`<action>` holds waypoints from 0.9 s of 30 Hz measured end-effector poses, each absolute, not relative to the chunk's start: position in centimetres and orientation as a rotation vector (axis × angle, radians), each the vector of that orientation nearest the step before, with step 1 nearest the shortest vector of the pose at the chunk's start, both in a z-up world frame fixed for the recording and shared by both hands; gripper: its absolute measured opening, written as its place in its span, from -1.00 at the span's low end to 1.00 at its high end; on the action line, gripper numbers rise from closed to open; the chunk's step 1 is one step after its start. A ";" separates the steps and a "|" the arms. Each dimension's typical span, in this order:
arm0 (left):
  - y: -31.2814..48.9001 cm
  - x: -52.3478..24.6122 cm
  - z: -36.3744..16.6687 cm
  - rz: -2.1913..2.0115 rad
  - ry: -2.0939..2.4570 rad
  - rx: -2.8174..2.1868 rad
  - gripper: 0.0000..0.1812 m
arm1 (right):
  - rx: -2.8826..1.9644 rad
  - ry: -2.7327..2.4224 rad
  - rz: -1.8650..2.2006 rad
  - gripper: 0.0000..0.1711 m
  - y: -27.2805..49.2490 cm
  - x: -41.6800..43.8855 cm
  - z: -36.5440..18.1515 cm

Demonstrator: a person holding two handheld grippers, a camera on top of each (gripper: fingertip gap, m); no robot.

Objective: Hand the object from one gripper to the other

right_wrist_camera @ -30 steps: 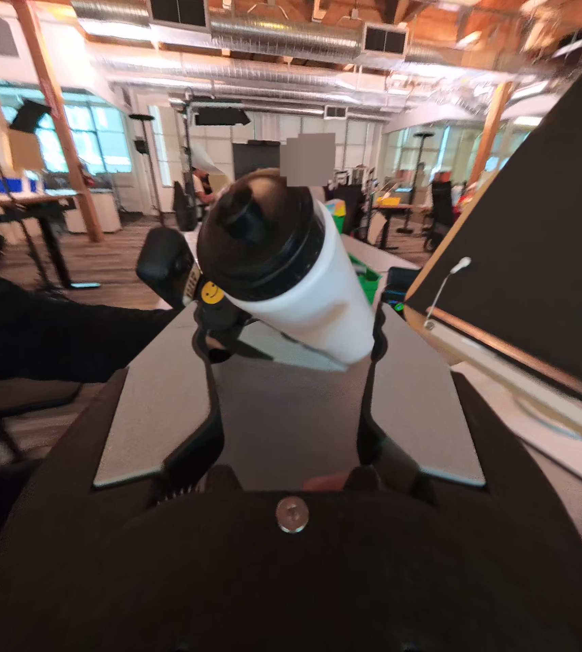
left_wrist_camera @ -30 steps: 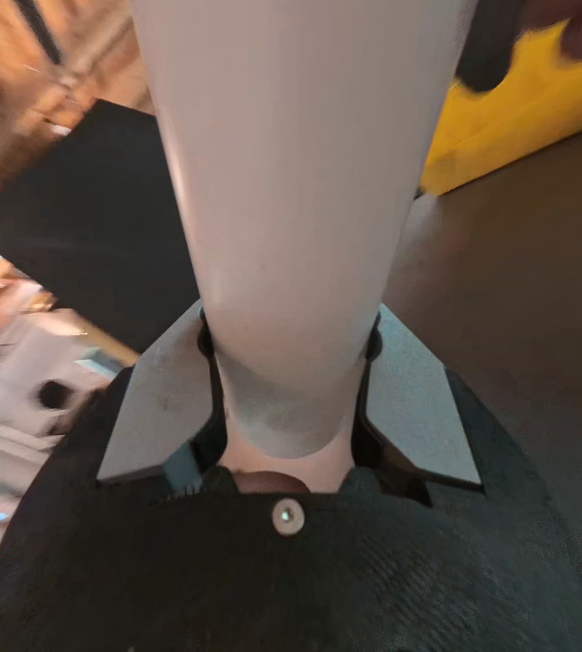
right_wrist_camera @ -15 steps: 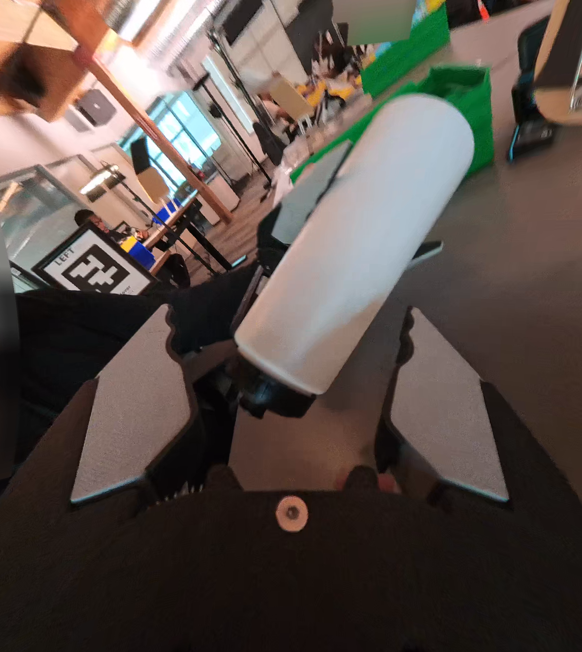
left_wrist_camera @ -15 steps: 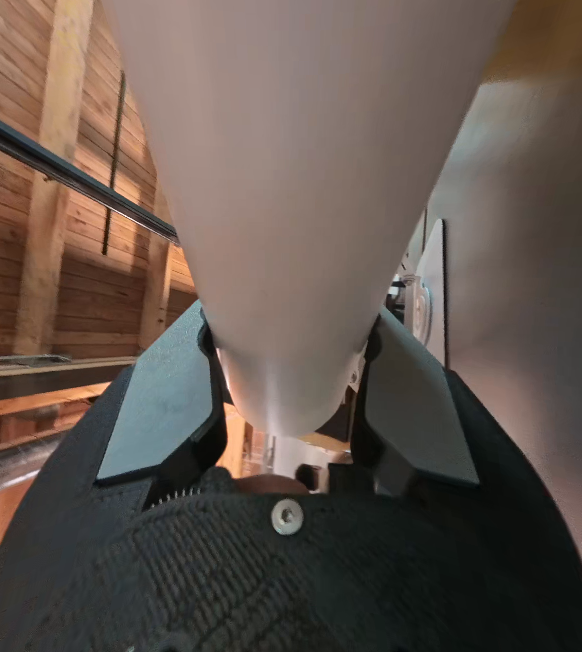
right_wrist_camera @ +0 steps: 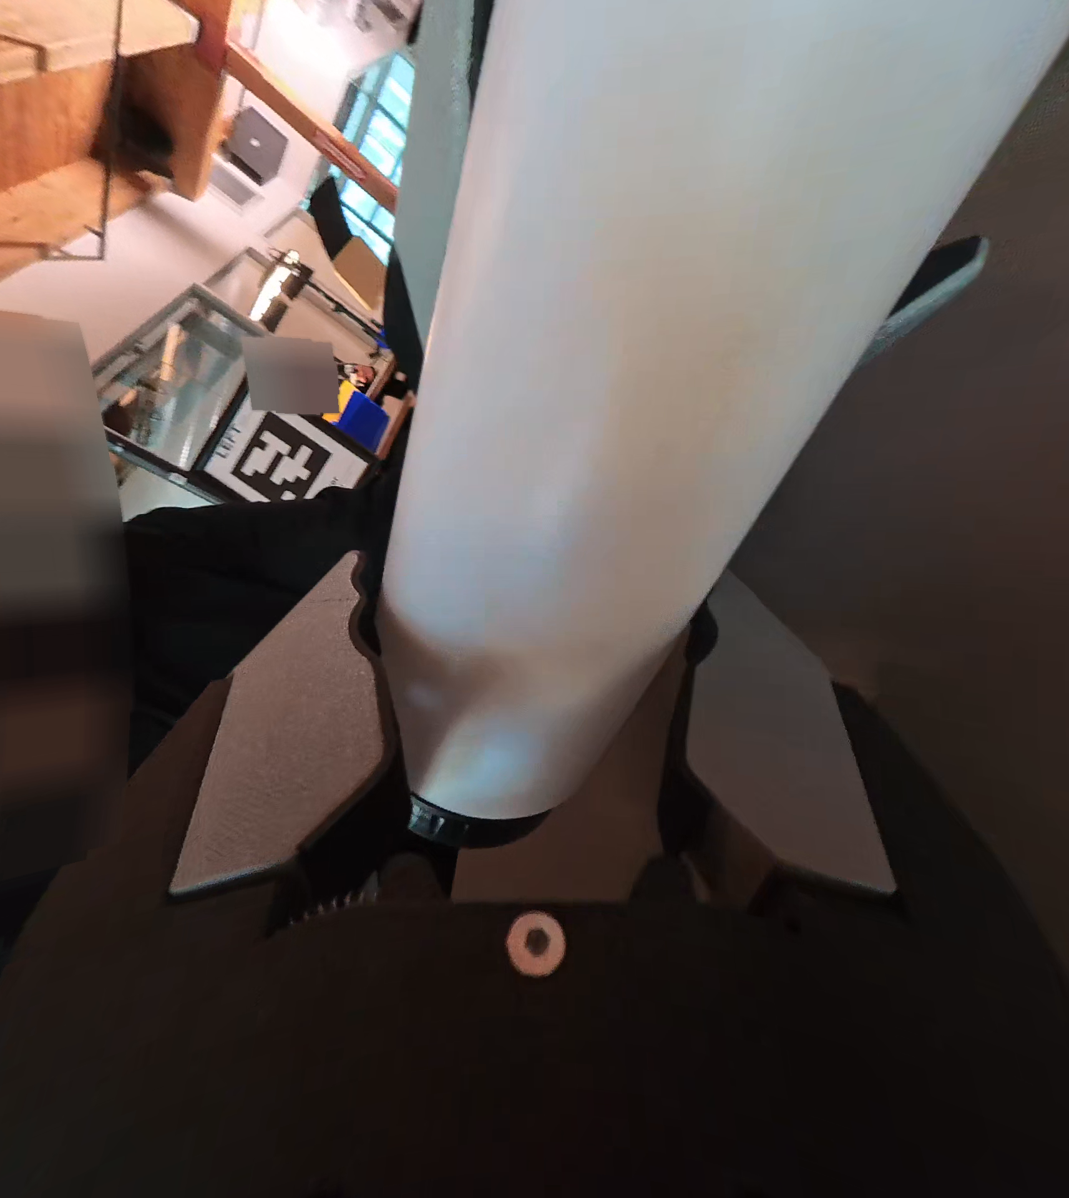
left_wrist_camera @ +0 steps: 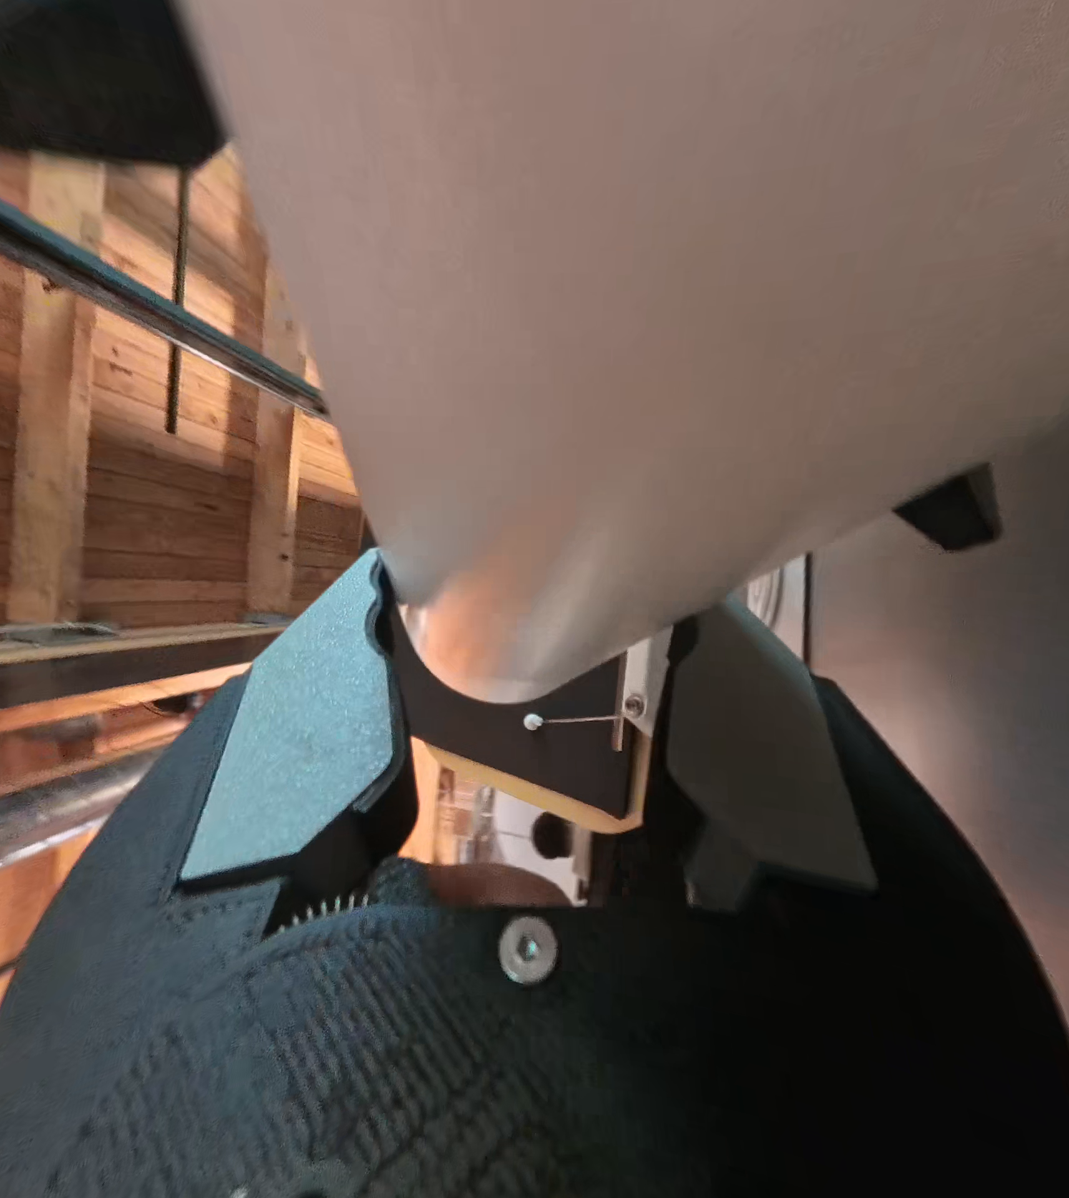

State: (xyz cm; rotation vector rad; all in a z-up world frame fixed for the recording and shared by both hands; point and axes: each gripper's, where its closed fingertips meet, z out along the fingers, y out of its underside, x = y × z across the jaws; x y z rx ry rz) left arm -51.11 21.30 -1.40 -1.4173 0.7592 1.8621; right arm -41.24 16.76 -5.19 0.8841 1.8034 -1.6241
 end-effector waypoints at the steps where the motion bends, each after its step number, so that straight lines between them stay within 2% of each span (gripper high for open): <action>1: 21.2 -51.1 -1.0 1.827 0.728 -1.417 -0.07 | 0.862 1.786 -1.636 0.13 16.8 -41.0 -4.8; 6: 19.5 -52.2 0.5 1.636 0.496 -1.445 -0.15 | 0.747 1.593 -1.734 0.11 17.6 -40.5 -1.7; 10: 19.1 -52.8 -1.6 1.001 0.203 -1.653 -0.06 | 0.720 1.816 -1.925 0.11 18.7 -41.4 -0.1; 12: 19.6 -51.2 -2.4 0.653 0.136 -1.697 -0.25 | 0.722 2.045 -2.038 0.12 19.3 -42.2 0.3; 15: 19.7 -48.7 -0.7 0.262 0.069 -1.609 -0.18 | 0.798 2.403 -2.151 0.06 21.0 -43.7 0.5; 18: 19.6 -47.2 0.2 -0.027 0.004 -1.565 -0.08 | 0.863 2.430 -2.200 0.05 21.9 -44.1 1.2; 22: 20.3 -45.4 0.5 -0.143 0.011 -1.541 0.03 | 1.045 2.866 -2.146 0.05 24.3 -46.4 0.1; 27: 21.4 -43.6 0.4 -0.147 0.053 -1.543 0.08 | 0.904 3.568 -1.852 0.06 24.1 -47.1 -0.8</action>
